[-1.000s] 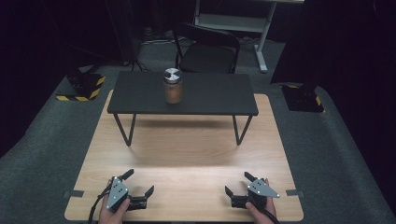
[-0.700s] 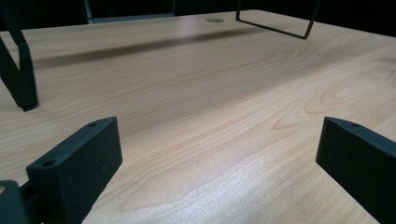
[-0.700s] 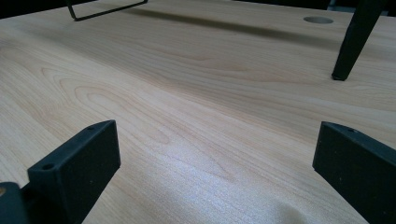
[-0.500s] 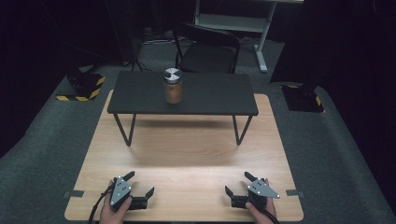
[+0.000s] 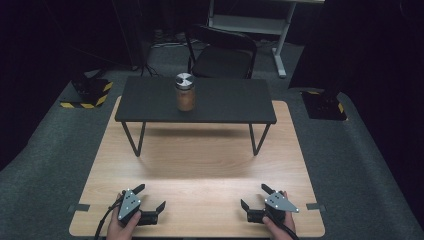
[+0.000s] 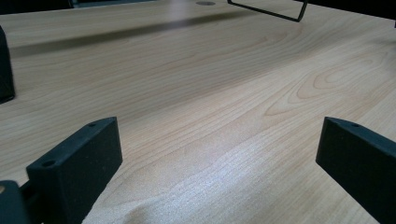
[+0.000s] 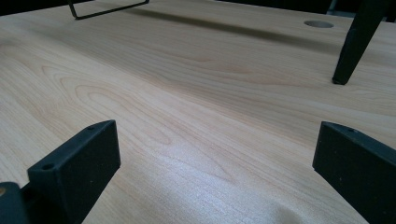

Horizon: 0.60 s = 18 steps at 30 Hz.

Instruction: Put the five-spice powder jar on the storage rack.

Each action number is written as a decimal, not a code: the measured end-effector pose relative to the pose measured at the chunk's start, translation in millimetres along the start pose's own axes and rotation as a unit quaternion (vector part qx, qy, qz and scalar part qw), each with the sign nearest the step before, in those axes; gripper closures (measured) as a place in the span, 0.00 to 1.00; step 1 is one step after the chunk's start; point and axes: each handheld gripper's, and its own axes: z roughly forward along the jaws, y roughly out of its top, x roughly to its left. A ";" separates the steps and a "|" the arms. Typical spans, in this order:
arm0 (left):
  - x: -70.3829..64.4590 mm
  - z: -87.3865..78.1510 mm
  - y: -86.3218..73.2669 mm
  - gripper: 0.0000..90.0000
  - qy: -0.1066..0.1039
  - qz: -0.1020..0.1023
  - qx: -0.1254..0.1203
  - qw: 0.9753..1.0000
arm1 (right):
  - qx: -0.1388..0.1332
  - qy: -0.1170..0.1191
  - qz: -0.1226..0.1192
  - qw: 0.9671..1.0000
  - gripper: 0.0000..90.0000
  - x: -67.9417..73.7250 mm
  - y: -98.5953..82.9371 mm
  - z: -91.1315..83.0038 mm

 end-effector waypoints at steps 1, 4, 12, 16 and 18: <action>0.2 0.0 0.1 0.01 -0.001 -0.001 0.000 1.000 | 0.000 -0.002 0.002 1.000 0.01 0.5 0.1 0.0; 0.6 0.2 0.5 0.01 -0.003 -0.001 0.002 1.000 | 0.002 0.000 0.004 1.000 0.01 -0.5 0.9 0.4; 2.3 1.2 2.7 0.01 -0.005 -0.005 0.007 1.000 | 0.002 0.002 0.009 1.000 0.01 -2.0 0.9 1.0; 1.2 1.4 2.8 0.01 -0.004 -0.003 0.008 1.000 | 0.001 0.002 0.010 1.000 0.01 -2.5 0.5 0.9; 0.9 1.3 2.7 0.01 -0.004 -0.002 0.007 1.000 | 0.000 0.002 0.010 1.000 0.01 -2.4 0.2 0.7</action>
